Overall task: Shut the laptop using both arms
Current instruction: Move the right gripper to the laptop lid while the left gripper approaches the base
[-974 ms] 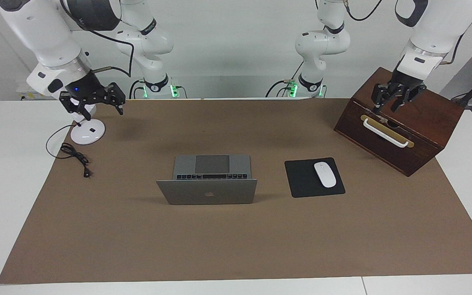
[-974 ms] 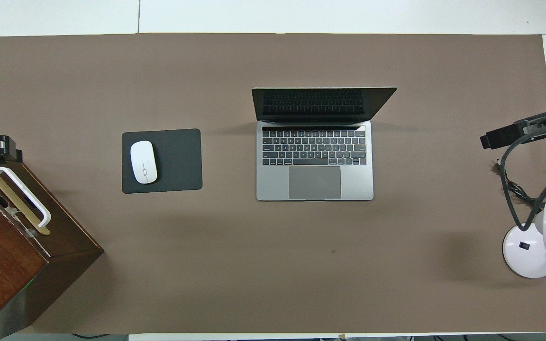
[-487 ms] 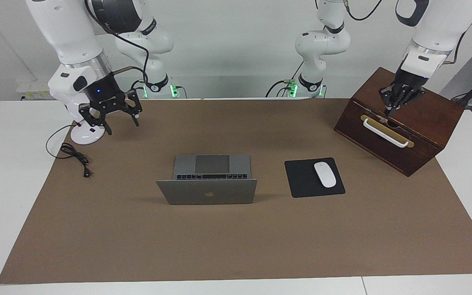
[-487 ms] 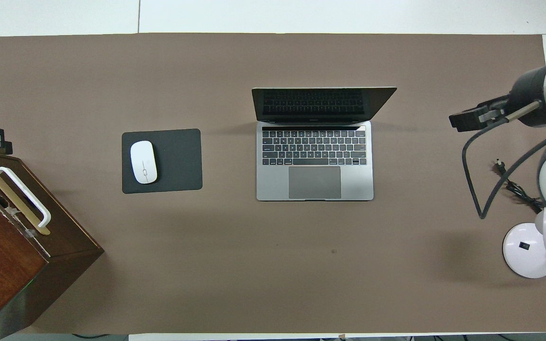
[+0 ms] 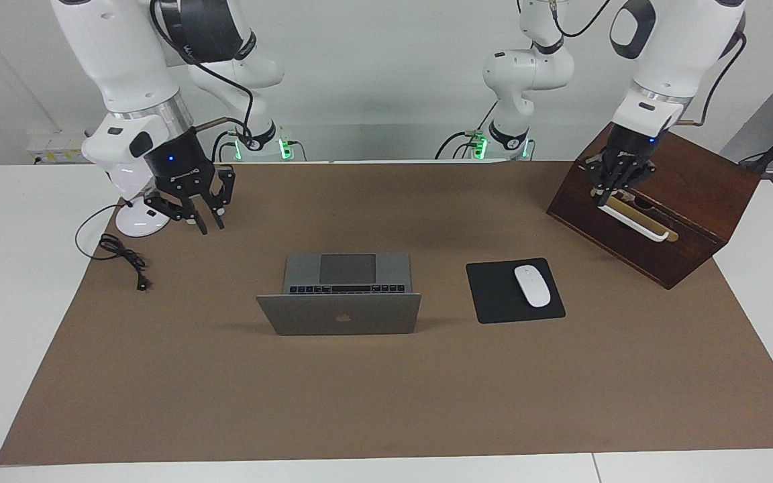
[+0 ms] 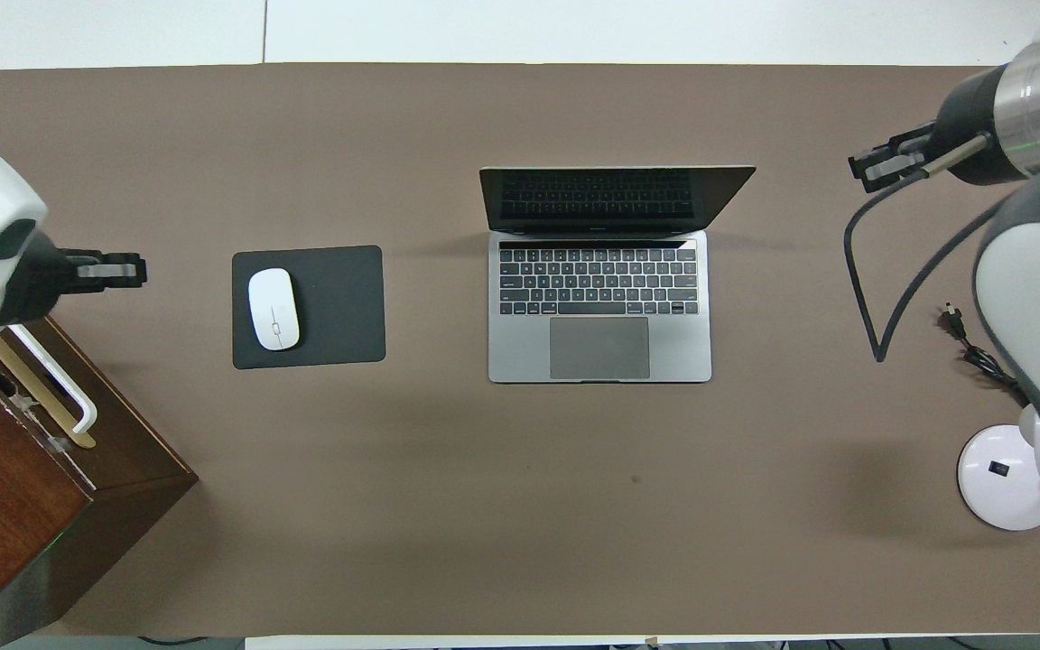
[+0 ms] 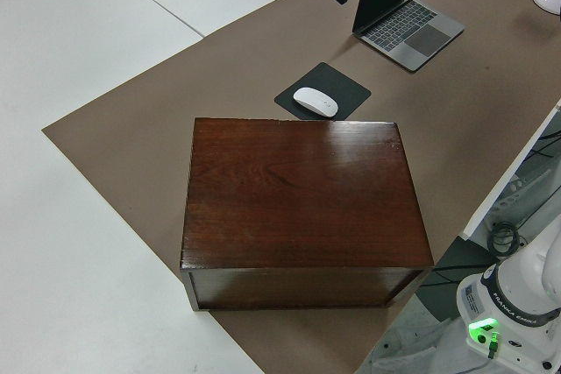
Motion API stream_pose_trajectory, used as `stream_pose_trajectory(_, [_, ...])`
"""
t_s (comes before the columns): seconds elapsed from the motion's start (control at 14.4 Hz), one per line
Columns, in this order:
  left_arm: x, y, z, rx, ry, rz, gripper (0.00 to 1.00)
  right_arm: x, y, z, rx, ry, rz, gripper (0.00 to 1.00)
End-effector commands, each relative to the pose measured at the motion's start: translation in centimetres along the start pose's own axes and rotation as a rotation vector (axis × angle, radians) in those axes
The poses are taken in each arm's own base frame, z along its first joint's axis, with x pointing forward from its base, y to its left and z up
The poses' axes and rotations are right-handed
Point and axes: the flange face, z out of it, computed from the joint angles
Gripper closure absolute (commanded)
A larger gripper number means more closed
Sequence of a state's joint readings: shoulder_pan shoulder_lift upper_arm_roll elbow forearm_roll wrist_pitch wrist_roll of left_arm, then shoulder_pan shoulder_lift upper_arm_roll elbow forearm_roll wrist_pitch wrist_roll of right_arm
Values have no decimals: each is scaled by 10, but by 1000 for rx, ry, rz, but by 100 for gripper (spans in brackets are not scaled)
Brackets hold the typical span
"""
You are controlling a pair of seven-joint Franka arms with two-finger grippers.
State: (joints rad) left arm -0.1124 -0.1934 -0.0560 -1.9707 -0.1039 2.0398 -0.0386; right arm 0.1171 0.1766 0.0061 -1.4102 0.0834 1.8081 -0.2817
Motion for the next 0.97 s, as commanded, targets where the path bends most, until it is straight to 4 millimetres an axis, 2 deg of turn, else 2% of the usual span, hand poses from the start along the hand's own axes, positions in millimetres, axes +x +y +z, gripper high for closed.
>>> stream_pose_trajectory(0.0, [-44,26,16,-31,75,7,100,30,-3,17,3,-8,-49,100])
stream_pose_trajectory(0.14, [-58,40,25,-41,117,36,100,45,-9,26,-1,6,-69,100])
stream_pose_trajectory(0.56, [-111,78,68,-79,208,135,100,80,-16,60,5,53,-94,100])
stream_pose_trajectory(0.9, [-128,118,78,-121,243,218,100,99,-27,89,30,120,-90,100])
